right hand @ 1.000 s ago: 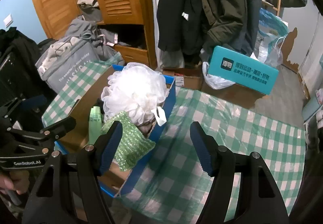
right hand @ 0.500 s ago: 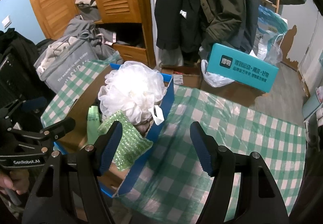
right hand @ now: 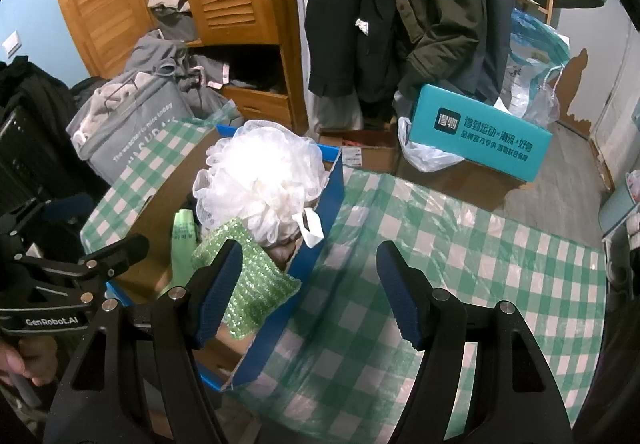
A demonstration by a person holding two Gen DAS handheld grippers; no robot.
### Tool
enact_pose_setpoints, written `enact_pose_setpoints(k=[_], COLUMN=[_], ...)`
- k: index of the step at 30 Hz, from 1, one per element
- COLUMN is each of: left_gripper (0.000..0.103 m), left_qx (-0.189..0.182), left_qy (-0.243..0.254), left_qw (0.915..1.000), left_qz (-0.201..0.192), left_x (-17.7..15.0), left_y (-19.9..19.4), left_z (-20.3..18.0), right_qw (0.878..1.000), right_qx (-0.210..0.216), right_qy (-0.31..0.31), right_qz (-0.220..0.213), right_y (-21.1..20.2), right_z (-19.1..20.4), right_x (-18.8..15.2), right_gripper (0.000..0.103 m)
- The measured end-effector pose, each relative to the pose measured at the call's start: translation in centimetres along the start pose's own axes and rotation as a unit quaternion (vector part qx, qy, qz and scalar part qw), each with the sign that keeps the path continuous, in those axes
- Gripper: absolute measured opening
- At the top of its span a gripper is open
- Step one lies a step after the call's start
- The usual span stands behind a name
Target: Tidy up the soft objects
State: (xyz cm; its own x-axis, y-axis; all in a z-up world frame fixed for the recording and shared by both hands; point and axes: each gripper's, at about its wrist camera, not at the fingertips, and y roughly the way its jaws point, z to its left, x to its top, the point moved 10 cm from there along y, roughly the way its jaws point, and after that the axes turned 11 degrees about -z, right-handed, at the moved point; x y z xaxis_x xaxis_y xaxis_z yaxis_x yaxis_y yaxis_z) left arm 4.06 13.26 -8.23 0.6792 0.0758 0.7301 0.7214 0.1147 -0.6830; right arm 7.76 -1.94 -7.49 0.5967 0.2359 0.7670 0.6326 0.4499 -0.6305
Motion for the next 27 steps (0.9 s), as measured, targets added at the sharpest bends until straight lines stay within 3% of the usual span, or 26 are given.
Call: enact_pose_setpoints(k=[27], left_gripper=[0.100], left_qx=[0.000], left_qy=[0.001], left_qw=[1.0000], left_qz=[-0.002], left_x=[-0.22], left_y=[-0.03], left_z=[-0.42], right_qw=[1.000], right_qx=[-0.002], right_qy=[0.002], right_qz=[0.002], right_y=[0.01], right_z=[-0.26], right_x=[-0.06], right_gripper=[0.069])
